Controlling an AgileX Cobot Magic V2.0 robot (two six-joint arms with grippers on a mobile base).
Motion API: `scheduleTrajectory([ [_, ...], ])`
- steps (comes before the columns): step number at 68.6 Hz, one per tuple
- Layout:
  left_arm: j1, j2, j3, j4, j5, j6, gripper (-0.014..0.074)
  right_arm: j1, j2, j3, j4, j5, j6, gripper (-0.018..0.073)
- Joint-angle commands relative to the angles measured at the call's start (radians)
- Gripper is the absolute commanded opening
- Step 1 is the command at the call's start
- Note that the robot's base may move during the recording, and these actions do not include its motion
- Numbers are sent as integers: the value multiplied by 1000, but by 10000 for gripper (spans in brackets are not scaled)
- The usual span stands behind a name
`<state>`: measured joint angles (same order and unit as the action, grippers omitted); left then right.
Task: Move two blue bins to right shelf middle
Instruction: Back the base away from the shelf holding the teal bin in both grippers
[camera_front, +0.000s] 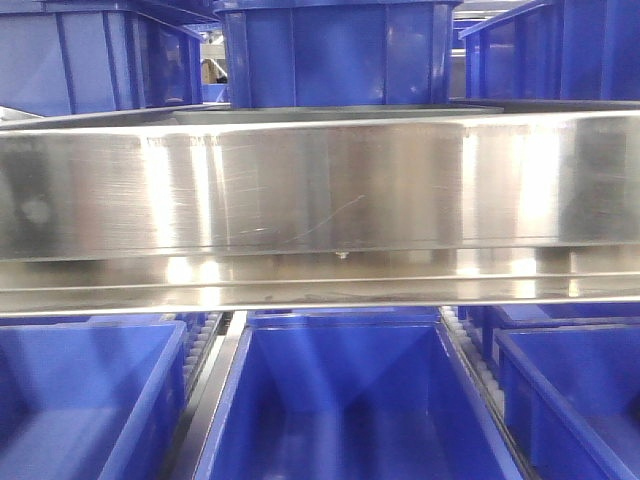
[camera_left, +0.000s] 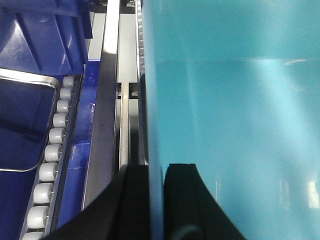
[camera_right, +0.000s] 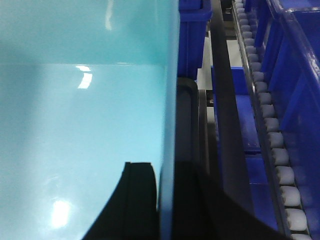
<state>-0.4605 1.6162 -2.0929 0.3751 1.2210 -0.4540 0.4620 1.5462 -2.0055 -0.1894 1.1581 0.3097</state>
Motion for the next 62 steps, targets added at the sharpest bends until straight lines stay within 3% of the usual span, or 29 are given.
scheduleTrajectory([
  [1, -3, -25, -16, 21, -69, 0, -111, 1, -20, -21, -15, -68, -6, -162],
  [37, -3, -25, -16, 21, -69, 0, -111, 1, -20, -21, -15, -78, -6, -162],
  [62, -3, -23, -16, 24, -105, 0, -111, 1, -20, -21, -15, -175, -6, -162],
])
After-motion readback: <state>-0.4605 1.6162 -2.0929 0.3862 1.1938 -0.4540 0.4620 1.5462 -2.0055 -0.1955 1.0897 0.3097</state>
